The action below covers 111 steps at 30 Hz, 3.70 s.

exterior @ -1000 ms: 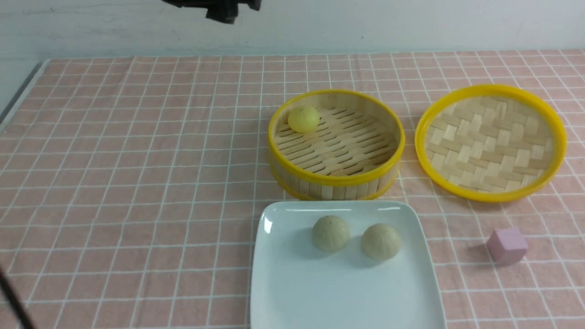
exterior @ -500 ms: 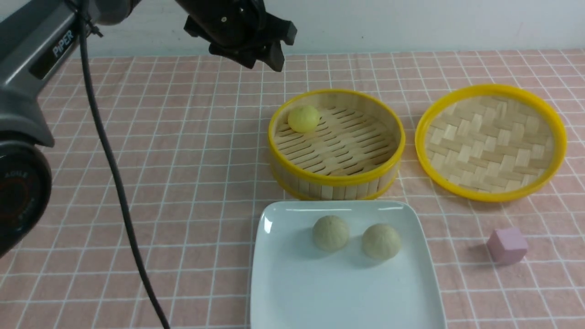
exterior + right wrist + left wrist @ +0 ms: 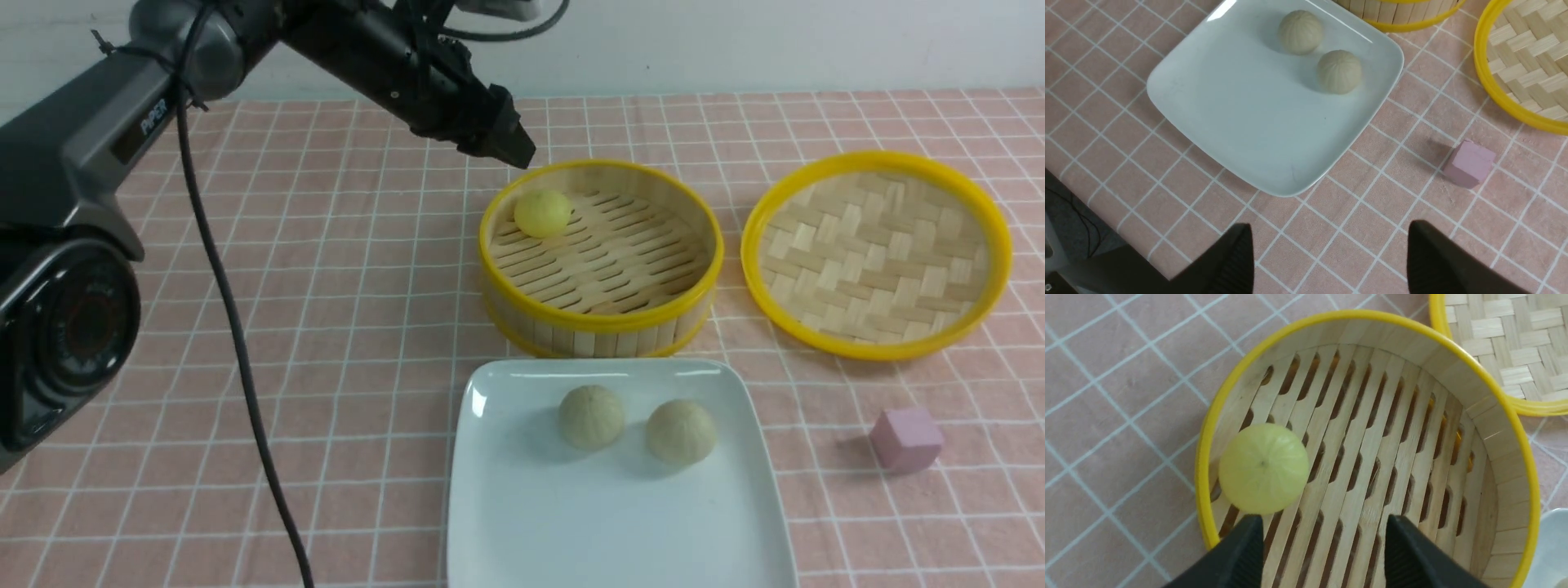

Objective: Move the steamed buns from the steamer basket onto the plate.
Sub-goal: Use the left arm to grab the steamed stuffed bun that is closest to it, then use the left arm to put the steamed stuffed bun into the plate

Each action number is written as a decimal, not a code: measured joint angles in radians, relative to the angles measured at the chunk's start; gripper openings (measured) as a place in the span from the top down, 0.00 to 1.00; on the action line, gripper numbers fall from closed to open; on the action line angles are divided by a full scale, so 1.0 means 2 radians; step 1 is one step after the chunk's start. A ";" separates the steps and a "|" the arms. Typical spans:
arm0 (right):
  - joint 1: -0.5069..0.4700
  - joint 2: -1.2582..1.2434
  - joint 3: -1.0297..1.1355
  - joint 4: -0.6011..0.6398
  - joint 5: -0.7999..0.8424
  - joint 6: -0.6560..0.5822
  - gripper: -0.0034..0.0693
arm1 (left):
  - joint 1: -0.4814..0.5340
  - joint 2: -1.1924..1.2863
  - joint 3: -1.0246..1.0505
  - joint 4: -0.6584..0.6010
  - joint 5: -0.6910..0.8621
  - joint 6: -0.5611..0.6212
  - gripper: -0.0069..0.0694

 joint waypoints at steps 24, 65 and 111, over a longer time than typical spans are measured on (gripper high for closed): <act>0.000 0.000 0.000 0.000 0.000 0.006 0.27 | 0.001 0.044 0.000 -0.012 -0.057 0.141 0.36; 0.000 0.000 0.000 0.000 0.000 0.017 0.27 | -0.004 0.081 -0.001 -0.057 -0.078 0.214 0.36; 0.000 0.000 0.000 0.000 0.000 0.017 0.27 | 0.003 0.087 -0.002 -0.082 -0.066 0.188 0.88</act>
